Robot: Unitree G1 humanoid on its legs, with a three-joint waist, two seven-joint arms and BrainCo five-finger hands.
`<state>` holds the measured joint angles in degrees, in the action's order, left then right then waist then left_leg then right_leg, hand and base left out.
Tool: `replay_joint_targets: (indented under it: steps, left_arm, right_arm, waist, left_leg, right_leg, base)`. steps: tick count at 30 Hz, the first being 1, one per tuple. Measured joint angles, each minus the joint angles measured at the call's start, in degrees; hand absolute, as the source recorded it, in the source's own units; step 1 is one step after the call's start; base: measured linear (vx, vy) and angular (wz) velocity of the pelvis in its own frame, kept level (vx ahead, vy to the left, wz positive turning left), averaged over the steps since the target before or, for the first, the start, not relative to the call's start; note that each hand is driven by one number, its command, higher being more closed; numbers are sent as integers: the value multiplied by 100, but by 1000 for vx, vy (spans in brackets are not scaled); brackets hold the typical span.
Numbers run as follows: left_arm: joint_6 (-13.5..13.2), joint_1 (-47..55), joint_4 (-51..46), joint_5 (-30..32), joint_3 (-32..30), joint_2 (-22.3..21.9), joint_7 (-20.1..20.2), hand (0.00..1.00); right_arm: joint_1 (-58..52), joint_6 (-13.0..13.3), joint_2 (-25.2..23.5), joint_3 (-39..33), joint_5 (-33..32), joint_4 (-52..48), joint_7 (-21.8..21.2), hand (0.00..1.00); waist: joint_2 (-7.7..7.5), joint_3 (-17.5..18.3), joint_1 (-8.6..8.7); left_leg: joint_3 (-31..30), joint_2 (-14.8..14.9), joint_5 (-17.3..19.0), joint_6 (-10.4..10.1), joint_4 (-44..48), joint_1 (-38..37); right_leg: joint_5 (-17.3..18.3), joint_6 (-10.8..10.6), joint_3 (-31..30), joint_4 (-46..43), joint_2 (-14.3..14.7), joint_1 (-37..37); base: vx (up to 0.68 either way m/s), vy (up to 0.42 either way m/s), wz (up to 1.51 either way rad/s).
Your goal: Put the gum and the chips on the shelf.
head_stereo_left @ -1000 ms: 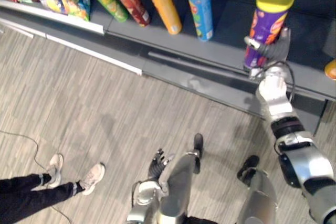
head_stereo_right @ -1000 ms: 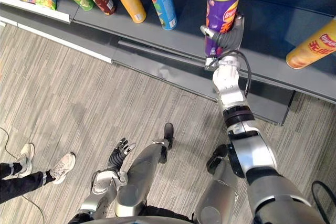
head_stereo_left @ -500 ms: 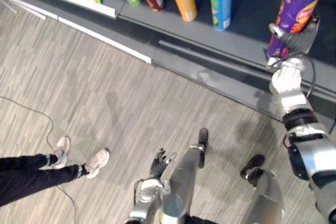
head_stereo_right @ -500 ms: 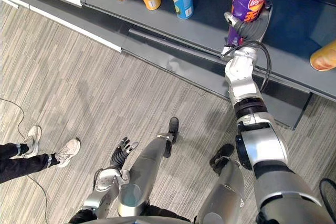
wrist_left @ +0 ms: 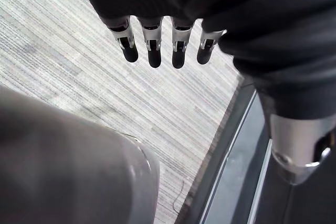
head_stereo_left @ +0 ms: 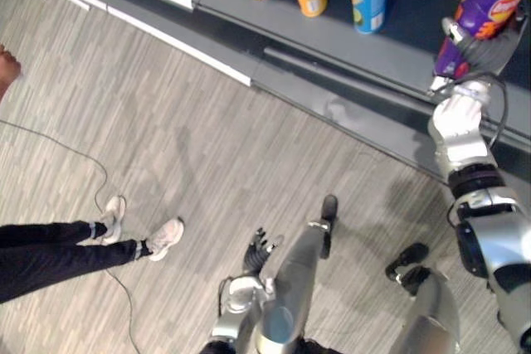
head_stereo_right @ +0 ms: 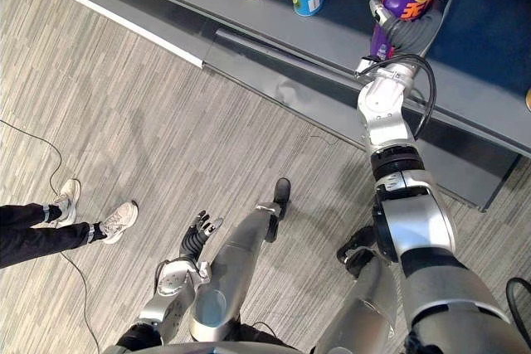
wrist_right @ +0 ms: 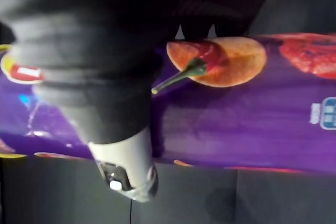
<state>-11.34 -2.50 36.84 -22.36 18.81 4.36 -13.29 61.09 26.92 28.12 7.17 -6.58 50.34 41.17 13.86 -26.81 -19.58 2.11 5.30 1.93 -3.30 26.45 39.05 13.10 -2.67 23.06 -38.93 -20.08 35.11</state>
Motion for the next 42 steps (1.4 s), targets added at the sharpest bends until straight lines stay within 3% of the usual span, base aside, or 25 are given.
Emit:
replay_joint_targets:
  steps: [5, 18, 19, 37, 42]
  left_arm:
    - [16, -65, 18, -1, -8, -51, -3, 0]
    - [-64, -199, 144, -1, -126, -149, -12, 0]
    - [-66, -203, 157, -1, -127, -151, -13, 0]
    - [-68, -237, 176, -3, -117, -162, -173, 0]
    - [-76, -235, 234, -3, -100, -170, -195, 0]
  right_arm:
    - [21, 0, 0, 1, 1, -25, 37, 100]
    - [71, 66, -216, 17, 2, -72, 196, 100]
    - [71, 119, -220, 23, 3, -72, 196, 0]
    - [79, 332, -238, 118, 4, -258, 40, 0]
    - [-64, 339, -385, 119, -1, -215, -162, 0]
  waist:
    - [26, 18, -106]
    - [26, 19, -116]
    - [26, 19, -116]
    - [26, 19, -97]
    - [25, 19, 16]
  left_leg:
    - [7, 52, 43, -3, 79, 104]
    - [54, 92, 178, 0, 214, 215]
    - [64, 103, 184, 4, 235, 215]
    - [204, 228, 218, -1, 258, 106]
    - [246, 242, 217, -5, 133, -167]
  right_leg:
    - [31, 16, -5, -43, 31, 101]
    - [63, -7, -18, -63, 35, 173]
    - [62, -7, -17, -66, 38, 173]
    - [79, 21, -50, -74, 96, 130]
    - [77, 17, -72, 33, 128, -112]
  base:
    - [45, -68, -4]
    - [44, -50, -2]
    - [63, -67, -6]
    - [27, -54, -3]
    - [31, -52, -4]
